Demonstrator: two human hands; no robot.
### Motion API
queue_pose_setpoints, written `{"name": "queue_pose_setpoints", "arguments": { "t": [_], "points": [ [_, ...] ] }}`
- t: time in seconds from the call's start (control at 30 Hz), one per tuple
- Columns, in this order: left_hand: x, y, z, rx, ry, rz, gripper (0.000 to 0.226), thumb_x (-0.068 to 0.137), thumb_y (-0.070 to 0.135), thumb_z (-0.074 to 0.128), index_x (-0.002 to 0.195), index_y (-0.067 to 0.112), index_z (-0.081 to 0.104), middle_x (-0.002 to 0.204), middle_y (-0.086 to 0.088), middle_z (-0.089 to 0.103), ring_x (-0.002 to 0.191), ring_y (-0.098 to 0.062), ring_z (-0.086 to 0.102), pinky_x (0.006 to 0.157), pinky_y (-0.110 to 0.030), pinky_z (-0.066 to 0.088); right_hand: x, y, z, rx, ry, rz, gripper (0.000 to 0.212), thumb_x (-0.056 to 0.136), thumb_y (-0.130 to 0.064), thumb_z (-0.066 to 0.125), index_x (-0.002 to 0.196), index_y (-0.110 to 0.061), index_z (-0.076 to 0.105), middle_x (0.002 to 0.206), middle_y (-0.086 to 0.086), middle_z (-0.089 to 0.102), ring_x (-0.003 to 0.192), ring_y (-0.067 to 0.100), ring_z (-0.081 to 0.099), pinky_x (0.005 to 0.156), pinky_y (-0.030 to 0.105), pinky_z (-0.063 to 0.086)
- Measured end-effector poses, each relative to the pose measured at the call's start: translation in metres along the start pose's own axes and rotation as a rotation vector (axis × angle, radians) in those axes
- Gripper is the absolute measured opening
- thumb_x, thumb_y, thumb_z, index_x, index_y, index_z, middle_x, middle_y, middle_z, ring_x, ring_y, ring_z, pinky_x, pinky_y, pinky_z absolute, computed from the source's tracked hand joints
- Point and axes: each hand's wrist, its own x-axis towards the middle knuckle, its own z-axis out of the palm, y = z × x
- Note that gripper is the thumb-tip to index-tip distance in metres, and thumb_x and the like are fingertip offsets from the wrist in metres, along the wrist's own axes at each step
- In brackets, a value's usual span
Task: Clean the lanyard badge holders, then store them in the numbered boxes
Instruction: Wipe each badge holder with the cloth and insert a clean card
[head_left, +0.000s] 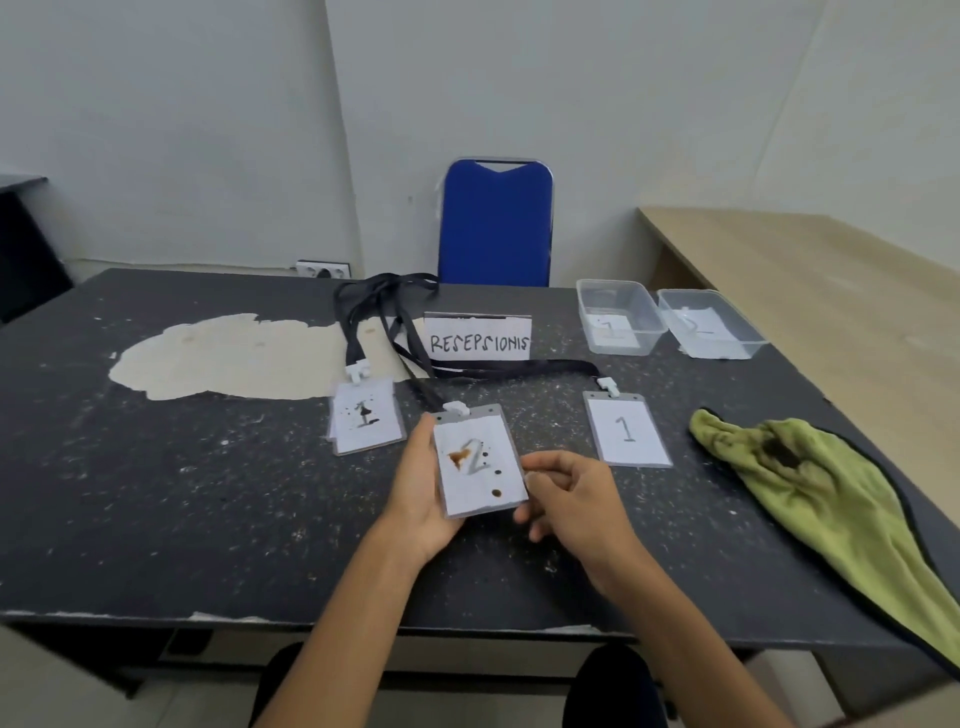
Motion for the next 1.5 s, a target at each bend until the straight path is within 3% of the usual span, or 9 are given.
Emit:
{"name": "queue_pose_setpoints", "arguments": {
  "t": [0.4,0.53,0.63,0.73,0.83,0.97,1.07,1.23,1.5],
  "points": [
    [0.027,-0.014,0.024,-0.21,-0.294,-0.193,0.067,0.086,0.048,0.041,0.133,0.001,0.052,0.132,-0.028,0.054,0.121,-0.041,0.054,0.1,-0.055,0.04,0.012,-0.011,-0.058,-0.241,0.007,-0.04,0.009,0.089,-0.008,0.061,0.089,-0.014,0.067,0.072,0.008,0.072,0.058,0.018,0.066,0.049,0.027,0.05],
    [0.029,-0.018,0.022,-0.208,-0.26,-0.179,0.058,0.093,0.045,0.036,0.108,0.001,0.072,0.126,-0.026,0.059,0.107,-0.04,0.062,0.102,-0.053,0.039,0.021,-0.029,-0.105,-0.649,0.285,-0.263,0.005,0.087,-0.019,0.064,0.086,-0.021,0.069,0.078,-0.008,0.069,0.075,0.013,0.066,0.069,0.028,0.051],
    [0.031,-0.019,0.02,-0.196,-0.266,-0.195,0.062,0.095,0.045,0.032,0.1,0.0,0.075,0.124,-0.025,0.061,0.11,-0.039,0.059,0.106,-0.053,0.035,0.033,-0.033,-0.149,-1.031,0.537,-0.315,0.021,0.086,-0.033,0.061,0.101,-0.02,0.068,0.103,0.001,0.069,0.102,0.027,0.061,0.087,0.04,0.043],
    [0.03,-0.019,0.021,-0.178,-0.28,-0.2,0.062,0.095,0.046,0.033,0.107,-0.001,0.072,0.127,-0.026,0.059,0.113,-0.039,0.057,0.104,-0.051,0.038,0.046,-0.023,-0.173,-1.295,0.391,-0.068,0.037,0.088,-0.044,0.056,0.12,-0.024,0.06,0.121,0.007,0.062,0.113,0.032,0.054,0.092,0.043,0.039],
    [0.03,-0.02,0.019,-0.168,-0.278,-0.173,0.065,0.097,0.053,0.032,0.121,0.003,0.065,0.128,-0.025,0.058,0.114,-0.038,0.057,0.104,-0.05,0.039,0.047,-0.002,-0.179,-1.404,0.285,-0.051,0.029,0.09,-0.041,0.054,0.116,-0.029,0.061,0.111,0.004,0.063,0.107,0.029,0.055,0.081,0.039,0.042],
    [0.029,-0.022,0.018,-0.173,-0.274,-0.156,0.067,0.097,0.058,0.031,0.12,0.007,0.067,0.122,-0.023,0.062,0.104,-0.036,0.062,0.102,-0.048,0.04,0.037,0.015,-0.178,-1.338,0.396,-0.18,0.022,0.089,-0.036,0.055,0.107,-0.024,0.06,0.102,0.006,0.064,0.096,0.031,0.057,0.076,0.04,0.041],
    [0.031,-0.022,0.017,-0.166,-0.269,-0.16,0.068,0.096,0.059,0.033,0.122,0.005,0.065,0.124,-0.023,0.061,0.104,-0.036,0.063,0.101,-0.048,0.041,0.018,0.012,-0.166,-0.984,0.428,-0.285,0.021,0.087,-0.029,0.064,0.106,-0.022,0.058,0.09,0.005,0.066,0.078,0.025,0.06,0.068,0.038,0.048],
    [0.035,-0.025,0.016,-0.192,-0.272,-0.16,0.072,0.094,0.062,0.034,0.126,0.003,0.062,0.125,-0.022,0.061,0.109,-0.037,0.061,0.101,-0.05,0.039,-0.021,-0.007,-0.12,-0.572,0.325,-0.469,0.015,0.085,-0.014,0.067,0.097,-0.022,0.061,0.077,-0.003,0.062,0.063,0.007,0.054,0.054,0.009,0.042],
    [0.03,-0.025,0.017,-0.229,-0.278,-0.162,0.058,0.095,0.056,0.032,0.095,0.019,0.076,0.102,-0.012,0.071,0.087,-0.028,0.069,0.083,-0.039,0.054,-0.016,-0.013,-0.045,-0.645,0.037,-0.623,0.024,0.085,-0.021,0.068,0.107,-0.024,0.06,0.089,-0.018,0.06,0.079,0.001,0.055,0.071,0.009,0.041]
  ]
}}
